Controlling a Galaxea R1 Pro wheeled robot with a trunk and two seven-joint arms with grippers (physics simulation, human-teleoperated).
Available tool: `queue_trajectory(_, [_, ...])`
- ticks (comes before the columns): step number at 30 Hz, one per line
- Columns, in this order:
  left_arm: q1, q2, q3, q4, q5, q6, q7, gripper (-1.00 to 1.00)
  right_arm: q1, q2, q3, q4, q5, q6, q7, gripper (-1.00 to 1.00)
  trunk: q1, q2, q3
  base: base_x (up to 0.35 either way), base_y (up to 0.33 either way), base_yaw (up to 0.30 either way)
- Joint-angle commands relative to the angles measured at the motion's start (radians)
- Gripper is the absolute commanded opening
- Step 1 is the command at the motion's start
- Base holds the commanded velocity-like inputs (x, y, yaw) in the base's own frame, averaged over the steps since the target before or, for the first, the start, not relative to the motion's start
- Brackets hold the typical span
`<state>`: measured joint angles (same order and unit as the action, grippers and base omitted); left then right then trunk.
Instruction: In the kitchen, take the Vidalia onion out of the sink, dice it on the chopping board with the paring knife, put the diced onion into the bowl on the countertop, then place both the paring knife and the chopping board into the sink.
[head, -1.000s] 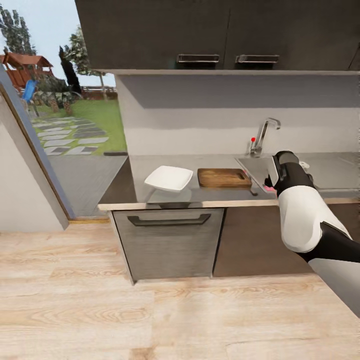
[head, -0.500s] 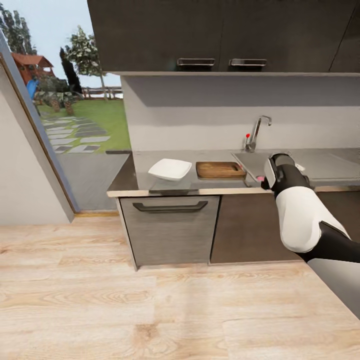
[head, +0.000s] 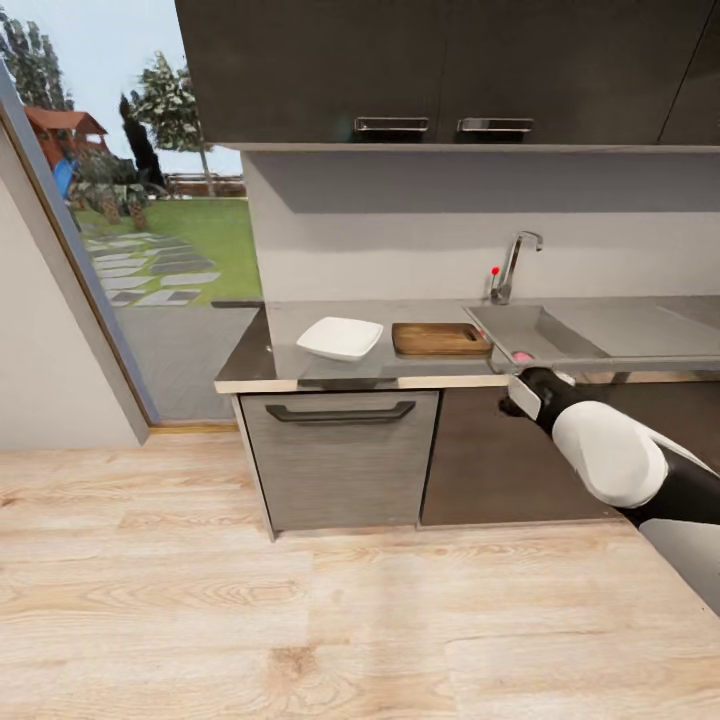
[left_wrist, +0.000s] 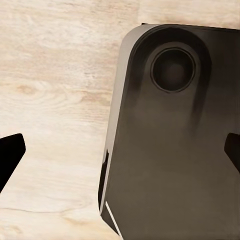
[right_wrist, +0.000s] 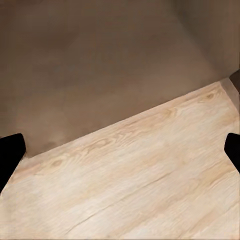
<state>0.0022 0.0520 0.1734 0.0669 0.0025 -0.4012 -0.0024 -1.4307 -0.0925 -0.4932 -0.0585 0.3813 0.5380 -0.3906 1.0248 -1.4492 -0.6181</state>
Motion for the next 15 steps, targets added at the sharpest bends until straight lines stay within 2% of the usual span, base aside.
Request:
queue_trajectory(1, [-0.001, 0.000, 0.003, 0.002, 0.000, -0.005, 0.000, 1.00, 0.042, -0.008, -0.007, 0.019, 0.011, -0.048, 0.059, 1.00, 0.000, 0.000, -0.001, 0.000, 0.000, 0.000])
queue_trajectory(4, [-0.001, 0.000, 0.003, 0.002, 0.000, -0.005, 0.000, 1.00, 0.155, -0.015, -0.007, 0.033, 0.014, -0.112, 0.166, 1.00, 0.000, 0.000, -0.001, 0.000, 0.000, 0.000])
queue_trajectory(5, [-0.001, 0.000, 0.003, 0.002, 0.000, -0.005, 0.000, 1.00, 0.173, -0.016, -0.007, 0.034, 0.014, -0.128, 0.179, 1.00, 0.000, 0.000, -0.001, 0.000, 0.000, 0.000])
queue_trajectory(6, [-0.001, 0.000, 0.003, 0.002, 0.000, -0.005, 0.001, 1.00, 0.230, -0.016, -0.007, 0.036, 0.014, -0.192, 0.209, 1.00, 0.000, 0.000, -0.001, 0.000, 0.000, 0.000])
queue_trajectory(9, [-0.001, -0.001, 0.003, 0.002, 0.000, -0.005, 0.001, 1.00, 0.321, -0.013, -0.006, 0.038, 0.013, -0.298, 0.238, 1.00, 0.000, 0.000, -0.001, 0.000, 0.000, 0.000])
queue_trajectory(10, [-0.001, -0.001, 0.003, 0.002, 0.000, -0.005, 0.001, 1.00, 0.373, -0.011, -0.005, 0.039, 0.013, -0.352, 0.253, 1.00, 0.000, 0.000, -0.001, 0.000, 0.000, 0.000])
queue_trajectory(12, [-0.001, -0.001, 0.003, 0.002, -0.001, -0.005, 0.001, 1.00, 0.428, -0.009, -0.005, 0.039, 0.013, -0.404, 0.270, 1.00, 0.000, 0.000, -0.001, 0.000, 0.000, 0.000])
queue_trajectory(14, [-0.001, -0.001, 0.003, 0.002, 0.000, -0.005, 0.001, 1.00, 0.539, -0.003, -0.004, 0.040, 0.012, -0.509, 0.310, 1.00, 0.000, 0.000, -0.001, 0.000, 0.000, 0.000])
queue_trajectory(15, [-0.001, -0.001, 0.003, 0.002, -0.001, -0.005, 0.002, 1.00, 0.679, 0.008, -0.004, 0.040, 0.013, -0.662, 0.367, 1.00, 0.000, 0.000, -0.001, 0.000, 0.000, 0.000])
